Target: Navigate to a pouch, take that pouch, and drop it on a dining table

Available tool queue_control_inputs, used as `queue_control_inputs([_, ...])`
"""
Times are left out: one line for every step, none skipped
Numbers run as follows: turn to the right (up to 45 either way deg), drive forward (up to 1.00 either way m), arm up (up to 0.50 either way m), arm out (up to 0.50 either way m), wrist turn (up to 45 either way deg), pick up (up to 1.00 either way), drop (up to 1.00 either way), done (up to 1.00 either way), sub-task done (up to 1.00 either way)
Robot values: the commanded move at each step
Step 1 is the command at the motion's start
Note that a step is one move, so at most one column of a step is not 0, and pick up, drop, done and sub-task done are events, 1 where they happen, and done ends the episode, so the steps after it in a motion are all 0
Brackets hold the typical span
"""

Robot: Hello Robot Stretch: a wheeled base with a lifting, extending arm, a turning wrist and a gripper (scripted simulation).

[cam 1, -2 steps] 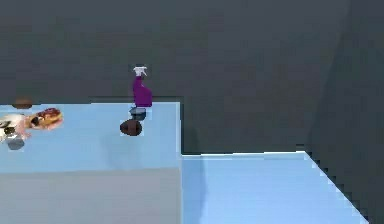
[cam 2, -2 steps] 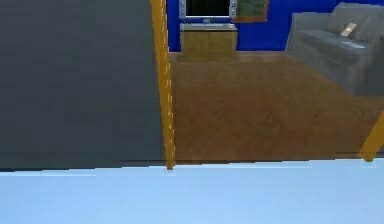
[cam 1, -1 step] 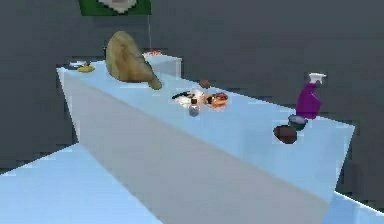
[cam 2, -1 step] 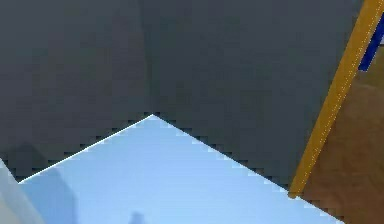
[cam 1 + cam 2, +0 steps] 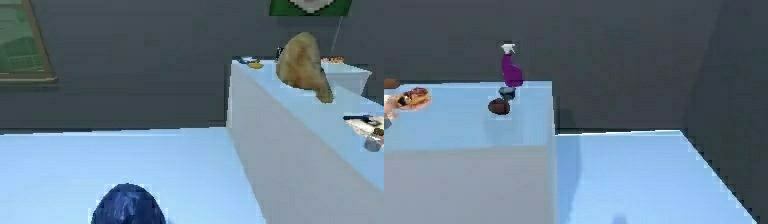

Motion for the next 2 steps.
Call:
queue_control_inputs([-45.0,0.0,0.0,0.0,0.0,0.0,0.0,0.0,0.0])
queue_control_inputs([-3.0,0.0,0.0,0.0,0.0,0.0,0.0,0.0,0.0])
